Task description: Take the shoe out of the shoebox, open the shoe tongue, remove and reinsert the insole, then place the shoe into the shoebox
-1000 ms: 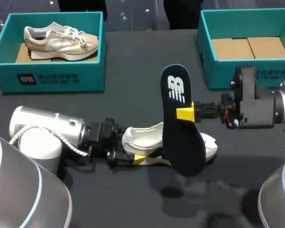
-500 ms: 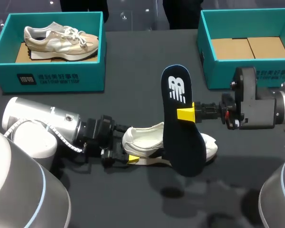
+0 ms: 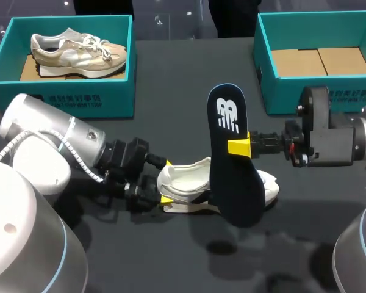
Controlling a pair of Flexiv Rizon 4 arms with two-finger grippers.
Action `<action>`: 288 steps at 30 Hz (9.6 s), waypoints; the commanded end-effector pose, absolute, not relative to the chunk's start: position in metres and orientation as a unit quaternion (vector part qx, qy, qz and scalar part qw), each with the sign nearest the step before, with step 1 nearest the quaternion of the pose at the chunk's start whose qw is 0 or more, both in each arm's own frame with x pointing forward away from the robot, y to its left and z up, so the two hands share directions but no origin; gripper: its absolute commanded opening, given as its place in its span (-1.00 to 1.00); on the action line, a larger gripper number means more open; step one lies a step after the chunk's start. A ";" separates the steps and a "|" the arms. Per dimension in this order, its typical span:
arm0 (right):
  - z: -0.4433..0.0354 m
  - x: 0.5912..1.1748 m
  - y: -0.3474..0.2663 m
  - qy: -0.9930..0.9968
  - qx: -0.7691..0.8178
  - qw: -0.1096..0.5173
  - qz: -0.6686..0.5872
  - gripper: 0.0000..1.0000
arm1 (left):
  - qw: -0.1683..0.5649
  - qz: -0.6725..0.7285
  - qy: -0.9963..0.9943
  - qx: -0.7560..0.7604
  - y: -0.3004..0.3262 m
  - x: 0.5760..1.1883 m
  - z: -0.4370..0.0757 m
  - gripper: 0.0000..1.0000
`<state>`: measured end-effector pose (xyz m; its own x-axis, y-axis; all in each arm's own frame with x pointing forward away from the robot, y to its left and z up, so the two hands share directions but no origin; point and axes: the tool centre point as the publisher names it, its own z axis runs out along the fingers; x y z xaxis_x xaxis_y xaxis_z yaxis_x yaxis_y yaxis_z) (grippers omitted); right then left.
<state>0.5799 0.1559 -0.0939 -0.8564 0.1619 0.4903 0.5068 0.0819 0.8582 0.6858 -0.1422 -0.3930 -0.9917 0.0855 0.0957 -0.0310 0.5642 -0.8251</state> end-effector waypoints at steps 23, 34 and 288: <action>-0.094 0.576 0.156 -0.723 -0.234 0.133 -0.637 -1.00 | 0.068 0.210 -0.975 0.001 -0.129 0.688 -0.362 1.00; -0.094 0.576 0.156 -0.723 -0.234 0.133 -0.637 -1.00 | 0.071 0.071 -0.995 0.009 -0.135 0.691 -0.355 1.00; -0.094 0.576 0.156 -0.723 -0.234 0.133 -0.637 -1.00 | -0.394 0.479 -0.548 -0.561 -0.230 0.805 -0.182 1.00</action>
